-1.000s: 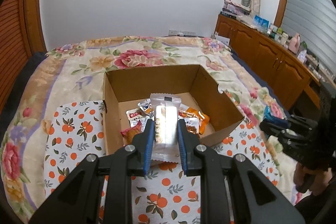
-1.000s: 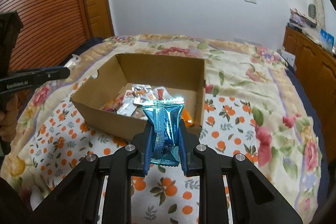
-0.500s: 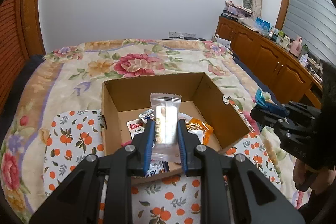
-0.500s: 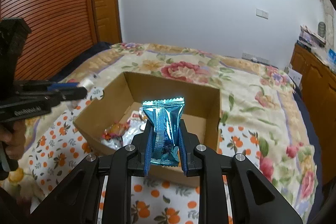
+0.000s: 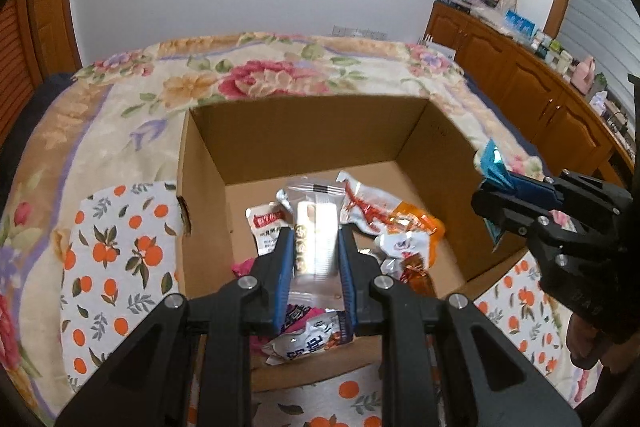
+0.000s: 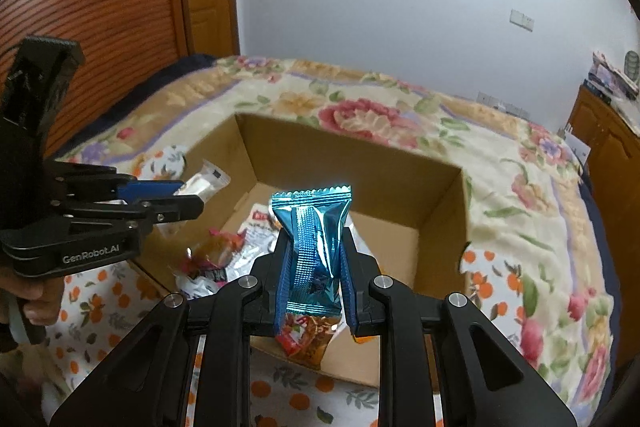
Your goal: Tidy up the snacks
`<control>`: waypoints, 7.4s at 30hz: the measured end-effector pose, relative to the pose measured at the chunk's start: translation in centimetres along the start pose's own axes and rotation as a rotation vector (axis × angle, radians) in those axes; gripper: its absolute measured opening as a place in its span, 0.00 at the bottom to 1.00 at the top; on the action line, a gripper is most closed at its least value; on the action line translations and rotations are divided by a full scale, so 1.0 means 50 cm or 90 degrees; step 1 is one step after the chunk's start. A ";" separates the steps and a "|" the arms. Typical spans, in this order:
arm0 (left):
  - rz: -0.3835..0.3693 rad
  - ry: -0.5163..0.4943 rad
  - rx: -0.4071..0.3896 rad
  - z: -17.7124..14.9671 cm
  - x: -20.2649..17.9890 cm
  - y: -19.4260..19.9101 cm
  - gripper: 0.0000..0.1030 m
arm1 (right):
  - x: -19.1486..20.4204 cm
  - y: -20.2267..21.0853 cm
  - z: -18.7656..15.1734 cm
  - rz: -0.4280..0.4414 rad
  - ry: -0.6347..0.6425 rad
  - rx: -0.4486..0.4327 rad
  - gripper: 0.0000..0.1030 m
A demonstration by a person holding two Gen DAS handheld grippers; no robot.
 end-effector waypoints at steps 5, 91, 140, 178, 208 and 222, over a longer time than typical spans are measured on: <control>0.003 -0.002 0.033 -0.022 0.002 -0.044 0.19 | 0.000 -0.055 -0.017 0.012 -0.013 0.032 0.19; 0.099 0.016 -0.146 -0.273 -0.134 0.329 0.99 | 0.048 0.377 -0.254 0.021 -0.114 -0.069 1.00; 0.199 -0.015 -0.254 -0.468 -0.204 0.444 1.00 | 0.029 0.439 -0.473 -0.028 -0.171 -0.149 1.00; 0.212 -0.007 -0.255 -0.474 -0.199 0.441 1.00 | 0.019 0.437 -0.478 -0.031 -0.182 -0.145 1.00; 0.212 -0.006 -0.256 -0.473 -0.199 0.444 1.00 | 0.018 0.438 -0.478 -0.033 -0.183 -0.147 1.00; 0.213 -0.007 -0.257 -0.473 -0.198 0.444 1.00 | 0.018 0.438 -0.479 -0.033 -0.181 -0.147 1.00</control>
Point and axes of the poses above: each gripper's, at about its wrist camera, not at the fingertips, and y roughly against the way its jaws point, x to its left, z to its top, the point moved 7 cm from there along -y, roughly the way its jaws point, and after that the axes turned 12 degrees about x, right-handed, at the moved point
